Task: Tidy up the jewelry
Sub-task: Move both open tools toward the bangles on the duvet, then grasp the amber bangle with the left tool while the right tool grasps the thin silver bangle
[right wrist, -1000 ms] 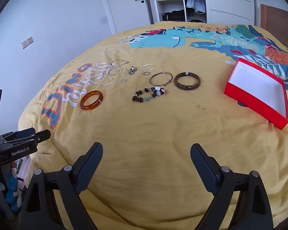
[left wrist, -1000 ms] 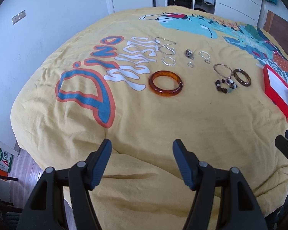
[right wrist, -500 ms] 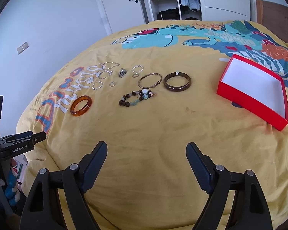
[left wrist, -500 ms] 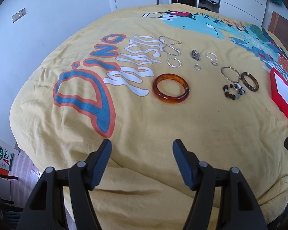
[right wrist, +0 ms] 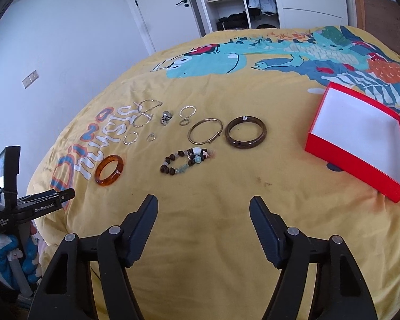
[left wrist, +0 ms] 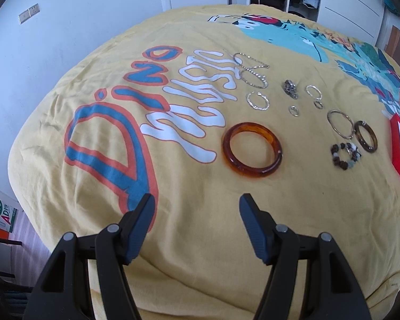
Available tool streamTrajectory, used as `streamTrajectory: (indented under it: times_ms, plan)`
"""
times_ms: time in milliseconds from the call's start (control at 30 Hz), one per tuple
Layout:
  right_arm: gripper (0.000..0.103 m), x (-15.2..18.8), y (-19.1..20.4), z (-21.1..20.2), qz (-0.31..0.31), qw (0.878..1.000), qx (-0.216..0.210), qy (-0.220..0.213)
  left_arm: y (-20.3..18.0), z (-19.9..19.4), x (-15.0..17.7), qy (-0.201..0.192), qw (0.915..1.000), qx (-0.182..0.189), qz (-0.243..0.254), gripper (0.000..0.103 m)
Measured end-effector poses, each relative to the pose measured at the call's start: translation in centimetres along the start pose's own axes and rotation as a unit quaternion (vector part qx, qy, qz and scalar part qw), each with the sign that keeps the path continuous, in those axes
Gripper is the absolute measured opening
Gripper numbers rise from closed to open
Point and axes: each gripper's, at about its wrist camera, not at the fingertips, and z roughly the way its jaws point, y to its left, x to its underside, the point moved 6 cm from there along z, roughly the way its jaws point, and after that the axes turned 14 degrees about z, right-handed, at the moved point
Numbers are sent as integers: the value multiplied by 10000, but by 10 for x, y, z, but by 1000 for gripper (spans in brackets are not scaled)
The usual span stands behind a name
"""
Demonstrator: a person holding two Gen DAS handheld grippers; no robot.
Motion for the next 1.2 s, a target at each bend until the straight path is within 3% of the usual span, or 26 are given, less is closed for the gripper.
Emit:
streamTrajectory:
  times_ms: [700, 1200]
  plan:
    - [58, -24, 15, 74, 3, 9988, -184, 445, 8, 57, -39, 173, 9991, 93, -363, 63]
    - [39, -72, 12, 130, 541, 9966, -301, 546, 9, 81, -44, 287, 9984, 224, -433, 63]
